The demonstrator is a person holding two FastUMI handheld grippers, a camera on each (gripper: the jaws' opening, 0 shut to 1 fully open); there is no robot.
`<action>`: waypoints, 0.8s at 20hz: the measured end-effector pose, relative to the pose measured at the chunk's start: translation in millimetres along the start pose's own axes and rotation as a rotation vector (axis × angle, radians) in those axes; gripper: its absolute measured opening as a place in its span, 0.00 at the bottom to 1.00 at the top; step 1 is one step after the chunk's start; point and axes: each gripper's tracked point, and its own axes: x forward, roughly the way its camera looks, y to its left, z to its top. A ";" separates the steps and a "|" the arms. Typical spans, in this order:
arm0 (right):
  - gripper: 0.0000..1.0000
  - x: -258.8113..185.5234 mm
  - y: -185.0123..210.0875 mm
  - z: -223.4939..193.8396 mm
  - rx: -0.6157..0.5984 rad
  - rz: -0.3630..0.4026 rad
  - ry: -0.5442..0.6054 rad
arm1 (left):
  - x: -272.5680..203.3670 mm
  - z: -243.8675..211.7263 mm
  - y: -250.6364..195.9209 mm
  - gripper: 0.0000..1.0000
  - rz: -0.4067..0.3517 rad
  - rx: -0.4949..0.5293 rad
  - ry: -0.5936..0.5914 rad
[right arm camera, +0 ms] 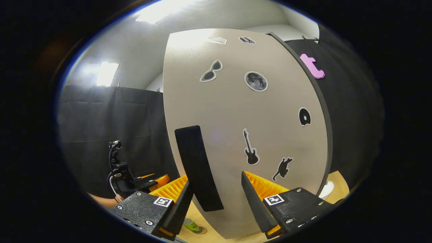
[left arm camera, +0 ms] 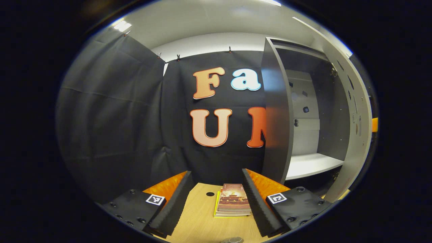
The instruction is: Open the cabinet door with the right hand, grasp the bottle in the cabinet with the left hand and place it on the coaster, then close the cabinet door with the right hand.
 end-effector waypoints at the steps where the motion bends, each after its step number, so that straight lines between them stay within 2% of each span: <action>1: 0.83 1.6 0.6 0.2 -0.001 -0.007 0.000 | 2.8 2.7 -1.5 0.95 -0.011 0.014 -0.005; 6: 0.84 8.3 2.6 -1.9 -0.019 -0.036 0.018 | 14.5 10.2 -10.0 0.94 -0.062 0.051 -0.036; 11: 0.84 15.9 1.8 -2.9 -0.040 -0.074 0.024 | 27.8 11.6 -3.5 0.95 -0.077 0.055 -0.045; 16: 0.83 19.0 1.7 -6.8 -0.135 -0.140 0.043 | 40.1 12.6 -3.2 0.95 -0.103 0.062 -0.058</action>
